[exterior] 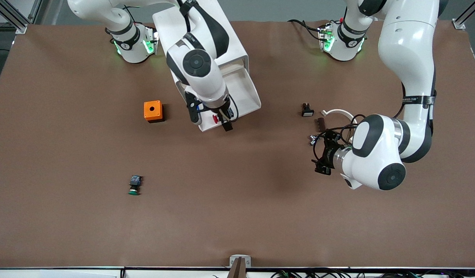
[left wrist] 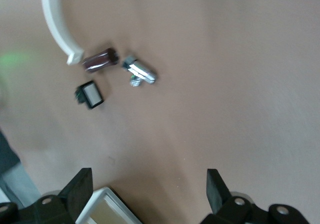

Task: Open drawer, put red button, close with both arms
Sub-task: 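Withdraw the right gripper from the drawer while the left gripper draws back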

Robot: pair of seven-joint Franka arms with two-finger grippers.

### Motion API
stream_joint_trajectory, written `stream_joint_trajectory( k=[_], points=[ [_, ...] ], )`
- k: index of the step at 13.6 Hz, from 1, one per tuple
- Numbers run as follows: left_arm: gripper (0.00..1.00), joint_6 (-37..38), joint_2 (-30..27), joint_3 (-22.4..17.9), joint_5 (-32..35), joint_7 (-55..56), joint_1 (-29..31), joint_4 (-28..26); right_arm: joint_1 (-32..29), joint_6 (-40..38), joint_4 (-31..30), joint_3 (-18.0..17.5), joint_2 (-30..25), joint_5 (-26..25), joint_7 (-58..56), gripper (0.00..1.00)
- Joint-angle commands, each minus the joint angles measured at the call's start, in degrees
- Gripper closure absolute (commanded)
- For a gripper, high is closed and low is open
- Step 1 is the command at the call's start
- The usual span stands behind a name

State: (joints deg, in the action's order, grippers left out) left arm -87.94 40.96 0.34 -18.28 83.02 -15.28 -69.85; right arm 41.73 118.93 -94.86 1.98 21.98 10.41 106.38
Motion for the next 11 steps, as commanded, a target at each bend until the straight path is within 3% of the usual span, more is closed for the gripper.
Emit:
stream_joint_trajectory(
  k=[1, 4, 8, 11],
  points=[
    [0.00, -3.89, -0.45, -0.34, 1.31, -9.86, -1.42, -1.17, -7.77, -9.38, 5.88, -0.57, -1.32, 0.75, -13.33, 0.00],
    [0.00, -8.11, -0.18, -0.08, 1.40, -18.92, -3.44, -1.34, -14.63, -18.44, 11.87, -0.57, -1.85, 0.67, -33.01, 0.00],
    [0.00, -16.80, 0.08, -0.08, 2.19, -27.35, -9.49, -2.48, -22.89, -24.69, 14.16, -0.22, -3.78, 0.05, -53.69, 0.00],
    [0.00, -25.23, 0.78, 0.36, 2.72, -35.89, -12.40, -5.20, -28.88, -27.17, 14.00, -0.49, -6.76, -4.77, -64.86, 0.00]
  ],
)
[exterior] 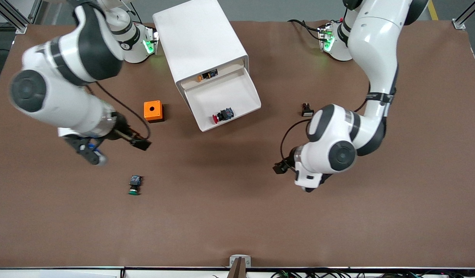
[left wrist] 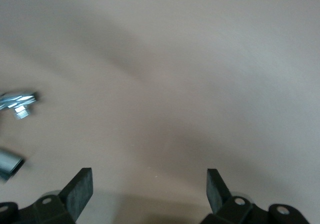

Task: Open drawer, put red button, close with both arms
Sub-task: 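Withdraw the right gripper from the drawer while the left gripper draws back, then push the drawer shut with the left gripper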

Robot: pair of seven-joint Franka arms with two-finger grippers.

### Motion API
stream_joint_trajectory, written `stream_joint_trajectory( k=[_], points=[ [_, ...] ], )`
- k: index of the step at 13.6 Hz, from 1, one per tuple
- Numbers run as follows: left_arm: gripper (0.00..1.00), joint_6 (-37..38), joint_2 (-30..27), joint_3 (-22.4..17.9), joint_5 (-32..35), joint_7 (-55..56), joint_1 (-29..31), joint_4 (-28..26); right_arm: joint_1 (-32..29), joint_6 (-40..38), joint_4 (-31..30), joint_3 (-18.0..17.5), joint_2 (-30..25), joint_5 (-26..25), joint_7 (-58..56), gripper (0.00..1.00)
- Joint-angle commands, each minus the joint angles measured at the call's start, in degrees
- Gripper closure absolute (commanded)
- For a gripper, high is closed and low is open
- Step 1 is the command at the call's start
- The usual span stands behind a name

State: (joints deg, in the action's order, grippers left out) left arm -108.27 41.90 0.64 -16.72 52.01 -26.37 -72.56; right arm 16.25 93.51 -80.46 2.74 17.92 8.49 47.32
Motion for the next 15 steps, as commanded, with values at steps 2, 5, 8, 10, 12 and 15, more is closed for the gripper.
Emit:
stream_joint_trajectory(
  k=[2, 5, 8, 10, 12, 15],
  points=[
    [0.00, -8.09, 0.29, 0.24, 1.60, -7.61, -4.90, -3.64, -5.78, -2.55, -0.48, -1.24, -4.37, -4.44, -9.16, 0.00],
    [0.00, -9.15, 0.72, 0.41, 1.60, -8.42, -8.69, -3.81, -10.18, -3.68, -0.57, -1.15, -6.83, -4.62, -19.41, 0.00],
    [0.00, -9.24, 0.38, 0.33, 1.34, -4.48, -13.44, -5.56, -13.52, -5.62, -1.09, -1.15, -10.08, -6.89, -35.23, 0.00],
    [0.00, -9.24, 0.38, 1.20, 0.91, -3.15, -15.36, -5.75, -15.37, -5.62, -2.76, -1.15, -12.28, -8.22, -38.53, 0.00],
    [0.00, -9.15, 0.38, 1.29, 0.81, 0.35, -17.66, -5.75, -16.25, -5.71, -4.08, -1.24, -13.87, -8.22, -38.62, 0.00],
    [0.00, -7.14, 0.20, 1.47, 0.81, 7.90, -20.73, -5.57, -16.69, -4.92, -8.73, -1.24, -17.03, -8.14, -38.62, 0.00]
  ],
)
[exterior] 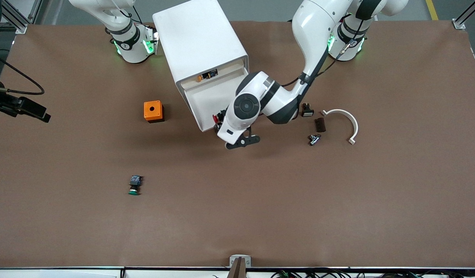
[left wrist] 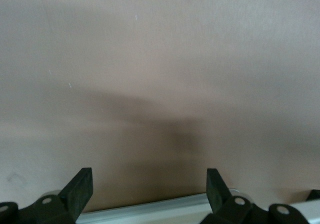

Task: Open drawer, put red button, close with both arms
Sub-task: 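Push the drawer shut with the left gripper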

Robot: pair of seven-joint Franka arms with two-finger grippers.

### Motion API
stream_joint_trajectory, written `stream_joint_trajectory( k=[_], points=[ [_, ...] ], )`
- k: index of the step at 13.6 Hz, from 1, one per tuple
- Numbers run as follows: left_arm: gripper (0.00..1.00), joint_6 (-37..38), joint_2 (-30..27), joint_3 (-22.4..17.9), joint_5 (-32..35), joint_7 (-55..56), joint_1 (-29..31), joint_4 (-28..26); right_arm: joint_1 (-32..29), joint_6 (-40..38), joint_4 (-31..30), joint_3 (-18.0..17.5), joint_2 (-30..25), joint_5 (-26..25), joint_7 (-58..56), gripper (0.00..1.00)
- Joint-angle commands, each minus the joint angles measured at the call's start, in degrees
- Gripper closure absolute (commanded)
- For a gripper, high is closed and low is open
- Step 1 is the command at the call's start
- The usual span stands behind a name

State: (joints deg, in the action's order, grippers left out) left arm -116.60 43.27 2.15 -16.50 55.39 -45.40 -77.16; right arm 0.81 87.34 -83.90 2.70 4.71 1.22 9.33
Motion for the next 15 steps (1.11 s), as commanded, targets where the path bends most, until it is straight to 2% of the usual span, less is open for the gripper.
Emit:
stream_joint_trajectory(
  k=[1, 4, 10, 15],
  points=[
    [0.00, 1.29, -1.17, -0.04, 0.59, 6.99, -3.45, -1.06, -1.25, 1.51, -6.27, -1.21, -4.61, -0.78, -0.54, 0.00],
    [0.00, 3.21, -1.17, 0.83, 0.50, 13.58, -7.06, -1.15, -1.16, 3.09, -9.35, -1.29, -6.99, -0.78, -0.54, 0.00],
    [0.00, 4.27, -0.91, 5.32, -0.47, 18.95, -8.13, -1.24, -1.16, 3.36, -8.57, -1.38, -7.26, -1.05, -0.63, 0.00],
    [0.00, 6.03, -0.91, 5.24, -0.20, 19.49, -9.62, -1.24, -0.98, 3.19, -7.86, -1.47, -7.08, -0.87, -0.54, 0.00]
  ],
)
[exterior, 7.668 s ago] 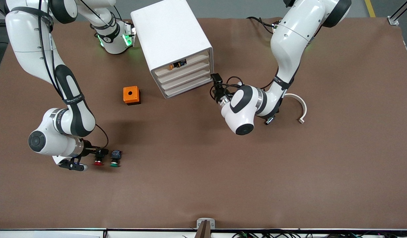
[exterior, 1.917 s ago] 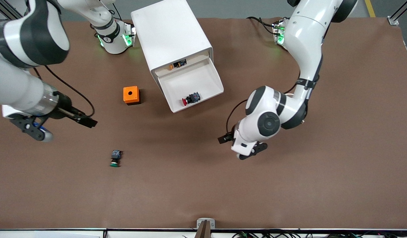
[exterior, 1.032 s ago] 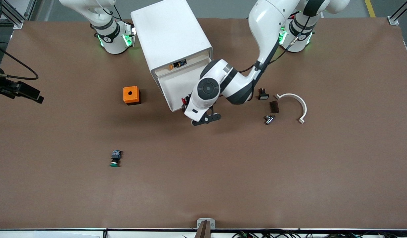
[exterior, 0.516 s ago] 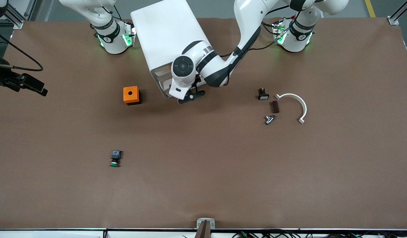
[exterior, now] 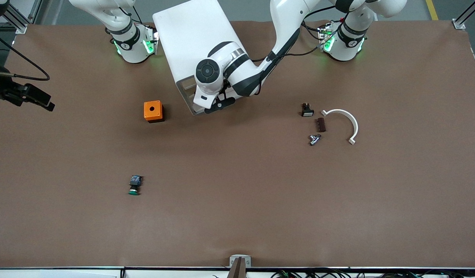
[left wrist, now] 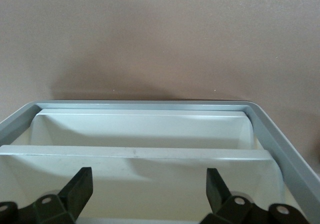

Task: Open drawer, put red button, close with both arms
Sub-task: 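Push the drawer shut with the left gripper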

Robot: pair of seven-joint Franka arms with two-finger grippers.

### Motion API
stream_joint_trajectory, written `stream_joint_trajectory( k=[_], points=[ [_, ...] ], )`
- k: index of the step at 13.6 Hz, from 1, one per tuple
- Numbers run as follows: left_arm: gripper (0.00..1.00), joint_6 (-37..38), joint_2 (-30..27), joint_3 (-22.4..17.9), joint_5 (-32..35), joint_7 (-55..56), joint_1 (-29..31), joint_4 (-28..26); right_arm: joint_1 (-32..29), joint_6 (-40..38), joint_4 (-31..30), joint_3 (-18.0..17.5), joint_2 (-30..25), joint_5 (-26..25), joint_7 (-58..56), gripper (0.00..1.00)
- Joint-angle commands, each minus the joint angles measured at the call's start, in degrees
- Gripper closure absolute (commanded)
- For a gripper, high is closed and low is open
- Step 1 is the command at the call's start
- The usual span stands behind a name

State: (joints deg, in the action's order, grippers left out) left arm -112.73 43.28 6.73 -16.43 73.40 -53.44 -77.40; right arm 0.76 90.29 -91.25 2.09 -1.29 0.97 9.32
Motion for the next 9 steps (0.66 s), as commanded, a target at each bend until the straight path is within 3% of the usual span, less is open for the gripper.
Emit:
stream_joint_trajectory(
  k=[1, 5, 9],
  points=[
    [0.00, 2.16, -1.18, 0.65, -0.09, 1.39, -0.79, -0.91, -0.94, 0.23, -0.50, -0.86, -1.08, -0.71, -0.54, 0.00],
    [0.00, 4.09, -4.86, -1.54, 0.78, 0.08, 6.57, -0.47, -0.85, 0.59, -0.50, -0.95, -1.08, -0.97, -0.54, 0.00],
    [0.00, 4.27, -9.26, -1.64, 7.53, -2.21, 17.55, -0.47, -1.02, 0.59, -0.59, -0.86, -1.08, -0.88, -0.62, 0.00]
  ],
)
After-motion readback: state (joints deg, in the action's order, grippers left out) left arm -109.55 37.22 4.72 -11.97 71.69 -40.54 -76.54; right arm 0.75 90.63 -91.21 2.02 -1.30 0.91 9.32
